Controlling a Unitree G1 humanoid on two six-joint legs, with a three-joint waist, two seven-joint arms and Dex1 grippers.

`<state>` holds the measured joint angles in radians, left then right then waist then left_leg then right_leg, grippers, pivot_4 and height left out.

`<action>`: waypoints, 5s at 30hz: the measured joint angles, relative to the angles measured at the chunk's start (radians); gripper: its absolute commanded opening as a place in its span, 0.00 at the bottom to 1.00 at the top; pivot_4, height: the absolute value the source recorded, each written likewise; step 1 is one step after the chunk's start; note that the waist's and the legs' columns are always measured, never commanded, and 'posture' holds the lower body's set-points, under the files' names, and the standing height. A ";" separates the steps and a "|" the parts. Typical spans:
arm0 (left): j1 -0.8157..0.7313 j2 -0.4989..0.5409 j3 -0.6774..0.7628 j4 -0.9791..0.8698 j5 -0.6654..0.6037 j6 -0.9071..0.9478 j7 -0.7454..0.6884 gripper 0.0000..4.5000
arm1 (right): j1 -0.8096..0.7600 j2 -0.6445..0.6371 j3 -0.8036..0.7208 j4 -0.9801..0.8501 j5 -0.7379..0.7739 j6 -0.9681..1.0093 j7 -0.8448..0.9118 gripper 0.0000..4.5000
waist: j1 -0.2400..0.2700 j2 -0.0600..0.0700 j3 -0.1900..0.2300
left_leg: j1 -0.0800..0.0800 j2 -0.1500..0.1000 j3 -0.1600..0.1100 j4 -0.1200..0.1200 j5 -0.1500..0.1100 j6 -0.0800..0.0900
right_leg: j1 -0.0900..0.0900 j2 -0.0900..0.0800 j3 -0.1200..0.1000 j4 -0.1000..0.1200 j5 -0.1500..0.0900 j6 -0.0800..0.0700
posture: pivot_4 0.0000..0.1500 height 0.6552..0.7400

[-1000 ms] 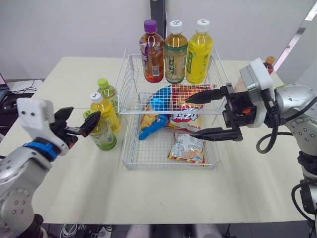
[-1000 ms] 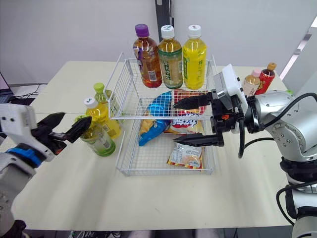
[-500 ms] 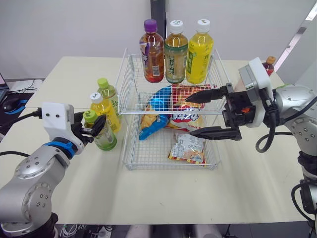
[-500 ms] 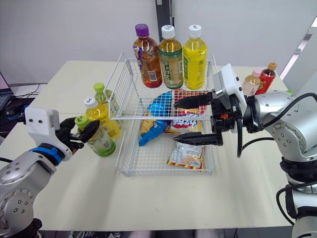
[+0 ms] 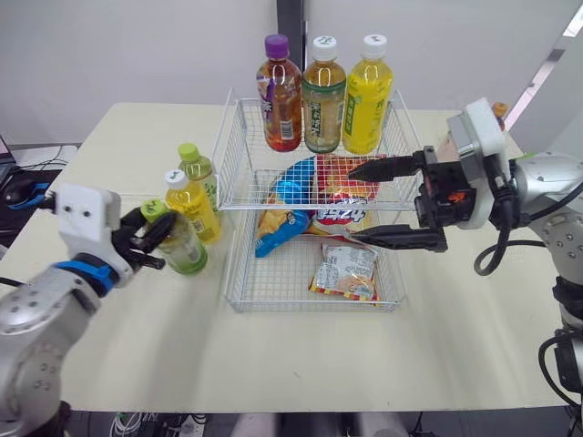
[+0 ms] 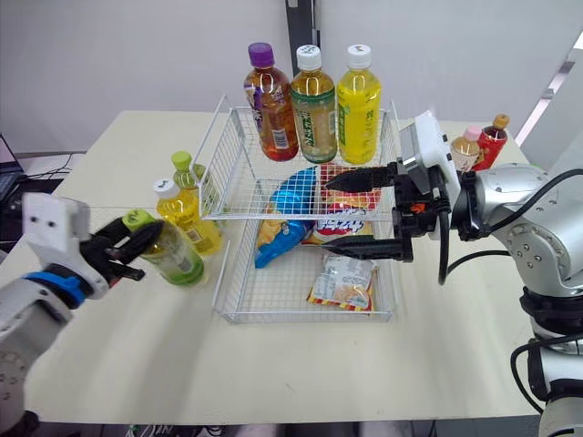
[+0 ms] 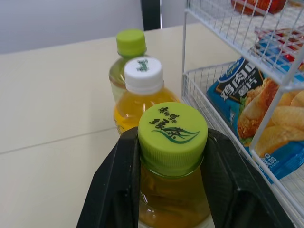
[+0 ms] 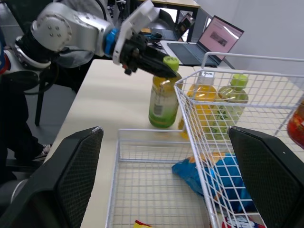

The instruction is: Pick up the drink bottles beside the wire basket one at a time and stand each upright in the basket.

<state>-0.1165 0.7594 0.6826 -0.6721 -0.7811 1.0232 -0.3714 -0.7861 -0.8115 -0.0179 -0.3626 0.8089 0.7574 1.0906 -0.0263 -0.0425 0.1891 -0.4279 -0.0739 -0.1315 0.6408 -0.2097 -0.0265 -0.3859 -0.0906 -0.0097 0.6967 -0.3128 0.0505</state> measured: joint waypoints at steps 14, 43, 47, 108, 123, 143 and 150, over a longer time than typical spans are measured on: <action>-0.652 0.463 -0.064 0.571 -0.395 0.181 -0.152 0.31 | 0.032 -0.084 -0.089 0.010 0.021 0.032 -0.006 1.00 | -0.004 0.002 0.002 | -0.001 -0.001 0.001 -0.001 0.000 0.000 | -0.001 0.001 0.000 0.000 0.000 0.001 | 1.00 1.00; -1.440 -0.224 -0.868 1.108 0.229 -0.136 -0.635 0.31 | 0.220 -0.169 -0.259 -0.095 0.037 0.102 -0.241 1.00 | -0.015 0.005 0.004 | -0.005 -0.002 0.003 0.003 0.000 0.000 | -0.003 0.001 0.001 0.001 0.001 0.002 | 1.00 1.00; -1.442 -0.285 -0.869 1.180 0.285 -0.181 -0.640 0.31 | 0.232 -0.169 -0.276 -0.107 0.040 0.102 -0.254 1.00 | -0.018 0.006 0.005 | -0.005 -0.001 0.002 0.003 0.000 0.000 | -0.003 0.001 0.001 0.001 0.000 0.002 | 1.00 1.00; -0.162 0.100 0.119 0.305 0.173 0.033 -0.405 0.99 | 0.050 -0.041 -0.011 -0.092 0.099 0.092 -0.153 1.00 | -0.001 0.009 0.004 | -0.002 0.000 0.001 0.004 0.001 -0.001 | -0.002 -0.002 0.002 0.001 0.002 0.002 | 1.00 1.00; -0.137 -0.259 -0.142 0.093 0.298 -0.152 0.088 0.99 | 0.026 -0.004 0.015 -0.063 0.038 0.071 -0.128 1.00 | 0.000 0.008 0.003 | -0.002 0.000 0.002 0.004 0.001 -0.001 | -0.001 0.001 0.002 0.001 0.005 0.002 | 1.00 1.00; -0.301 -0.248 -0.376 0.403 0.442 -0.376 0.119 0.99 | 0.025 -0.004 0.003 -0.069 0.048 0.101 -0.136 1.00 | -0.002 0.008 0.003 | -0.002 -0.001 0.002 0.004 0.001 -0.001 | -0.001 0.001 0.002 0.001 0.005 0.002 | 1.00 1.00; -0.302 -0.254 -0.394 0.420 0.461 -0.378 0.129 0.79 | 0.025 -0.004 0.002 -0.069 0.048 0.103 -0.136 1.00 | -0.002 0.008 0.003 | -0.002 -0.001 0.002 0.004 0.001 -0.001 | -0.001 0.001 0.002 0.001 0.005 0.002 | 1.00 1.00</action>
<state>-0.4181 0.5051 0.2886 -0.2518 -0.3198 0.6454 -0.2421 -0.7613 -0.8156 -0.0160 -0.4315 0.8569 0.8600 0.9542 -0.0288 -0.0342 0.1922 -0.4302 -0.0746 -0.1298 0.6444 -0.2089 -0.0274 -0.3871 -0.0894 -0.0081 0.6973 -0.3082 0.0528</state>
